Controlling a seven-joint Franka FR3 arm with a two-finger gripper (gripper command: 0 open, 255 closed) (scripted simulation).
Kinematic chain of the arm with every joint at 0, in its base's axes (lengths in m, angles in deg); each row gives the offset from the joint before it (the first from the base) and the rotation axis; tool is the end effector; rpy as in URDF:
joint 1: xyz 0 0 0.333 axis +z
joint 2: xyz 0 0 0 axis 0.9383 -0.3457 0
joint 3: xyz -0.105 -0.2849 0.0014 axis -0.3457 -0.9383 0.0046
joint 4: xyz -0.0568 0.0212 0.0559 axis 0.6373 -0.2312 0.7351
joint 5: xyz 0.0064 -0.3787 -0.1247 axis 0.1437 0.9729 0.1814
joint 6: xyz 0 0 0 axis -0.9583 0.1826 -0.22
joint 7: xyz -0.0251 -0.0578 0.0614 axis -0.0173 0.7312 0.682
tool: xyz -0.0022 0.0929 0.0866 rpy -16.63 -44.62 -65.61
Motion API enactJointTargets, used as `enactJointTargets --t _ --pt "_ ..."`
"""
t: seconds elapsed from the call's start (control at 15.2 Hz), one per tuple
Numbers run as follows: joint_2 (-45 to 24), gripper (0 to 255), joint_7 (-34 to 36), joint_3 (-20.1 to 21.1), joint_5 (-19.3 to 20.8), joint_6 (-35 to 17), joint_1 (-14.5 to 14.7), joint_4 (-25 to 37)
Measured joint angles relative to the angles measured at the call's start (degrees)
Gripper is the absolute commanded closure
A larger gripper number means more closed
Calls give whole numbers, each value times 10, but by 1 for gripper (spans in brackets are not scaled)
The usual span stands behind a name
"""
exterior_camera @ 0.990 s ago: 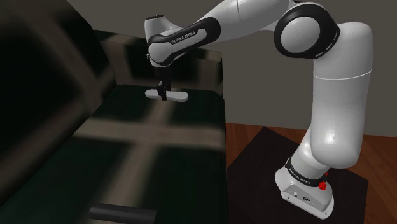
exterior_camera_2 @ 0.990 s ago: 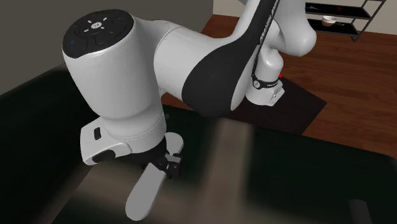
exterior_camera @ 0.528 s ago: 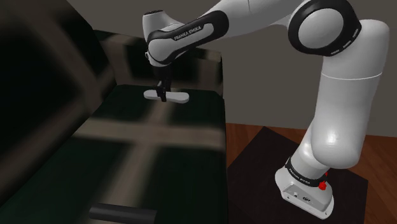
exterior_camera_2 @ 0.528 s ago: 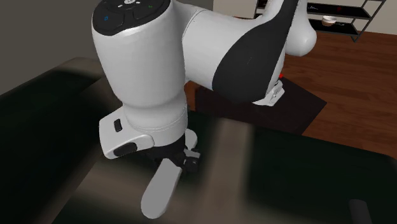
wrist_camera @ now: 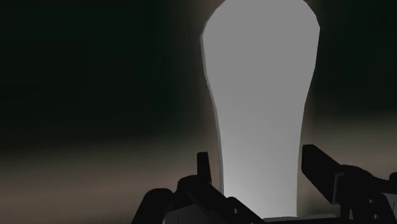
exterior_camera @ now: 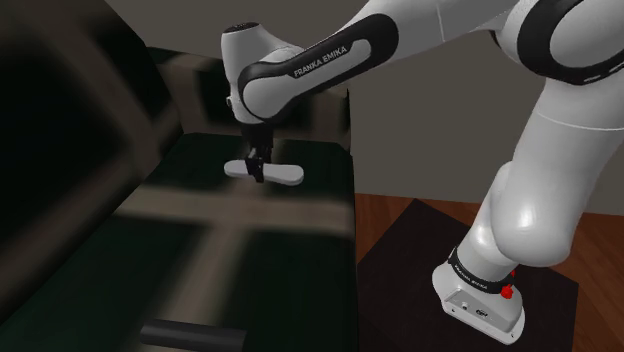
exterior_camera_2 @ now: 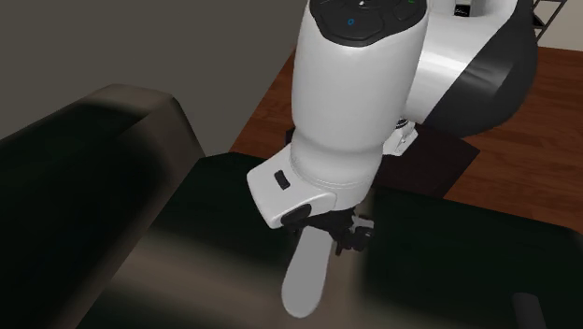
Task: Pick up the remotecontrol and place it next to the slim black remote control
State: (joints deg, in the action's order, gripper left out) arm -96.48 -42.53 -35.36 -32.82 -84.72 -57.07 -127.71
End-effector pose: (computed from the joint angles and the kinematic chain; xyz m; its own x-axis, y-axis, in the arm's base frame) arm 0.5358 0.2402 0.3850 0.8223 0.5690 -0.0030 0.5690 -0.8222 0.0157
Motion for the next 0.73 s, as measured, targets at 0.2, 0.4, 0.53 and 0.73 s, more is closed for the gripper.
enactJointTargets --t 0.2,0.4,0.53,0.73 --pt "38 255 32 17 -8 -11 18 -49" --pt "66 255 63 34 -15 -14 36 -80" --pt "82 255 87 47 -21 -19 49 -101" --pt "110 255 116 65 -32 -19 66 -127"
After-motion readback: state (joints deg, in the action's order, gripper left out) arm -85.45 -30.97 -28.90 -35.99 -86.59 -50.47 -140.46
